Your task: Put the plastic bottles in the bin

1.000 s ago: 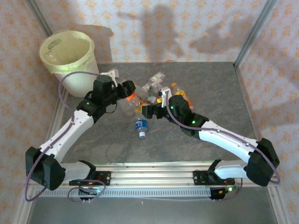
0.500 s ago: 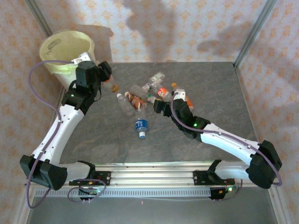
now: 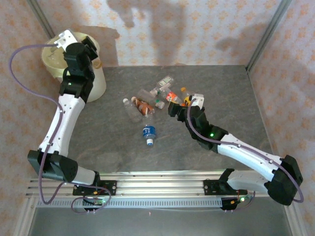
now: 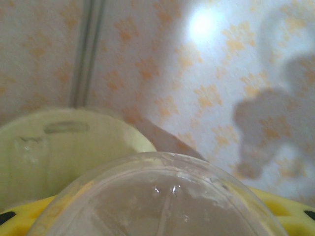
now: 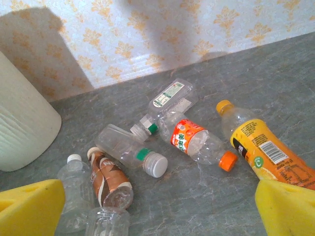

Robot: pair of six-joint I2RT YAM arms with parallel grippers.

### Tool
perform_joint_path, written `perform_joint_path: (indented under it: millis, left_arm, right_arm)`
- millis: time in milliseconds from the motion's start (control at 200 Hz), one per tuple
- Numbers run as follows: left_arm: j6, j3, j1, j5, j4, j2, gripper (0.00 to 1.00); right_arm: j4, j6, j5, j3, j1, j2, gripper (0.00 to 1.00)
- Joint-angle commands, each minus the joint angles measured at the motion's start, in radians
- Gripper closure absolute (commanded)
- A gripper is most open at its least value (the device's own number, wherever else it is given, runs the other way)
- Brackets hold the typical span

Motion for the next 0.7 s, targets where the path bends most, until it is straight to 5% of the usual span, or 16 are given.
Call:
perform_joint_path:
  millis: [0, 345, 505, 696]
  left_arm:
    - [0.066, 0.082, 0.050, -0.077, 0.113, 0.044, 0.39]
    - [0.009, 0.433, 0.173, -0.110, 0.008, 0.328, 0.38]
    - [-0.008, 0.573, 0.207, 0.006, -0.058, 0.461, 0.35]
    - [-0.112, 0.700, 0.212, 0.006, -0.256, 0.581, 0.34]
  right_arm:
    - [-0.020, -0.015, 0.029, -0.017, 0.004, -0.022, 0.01]
    - [0.013, -0.049, 0.035, -0.037, 0.003, -0.009, 0.01]
    - [-0.011, -0.065, 0.036, -0.005, 0.001, 0.016, 0.01]
    - [-0.028, -0.052, 0.054, -0.002, 0.001, 0.019, 0.01]
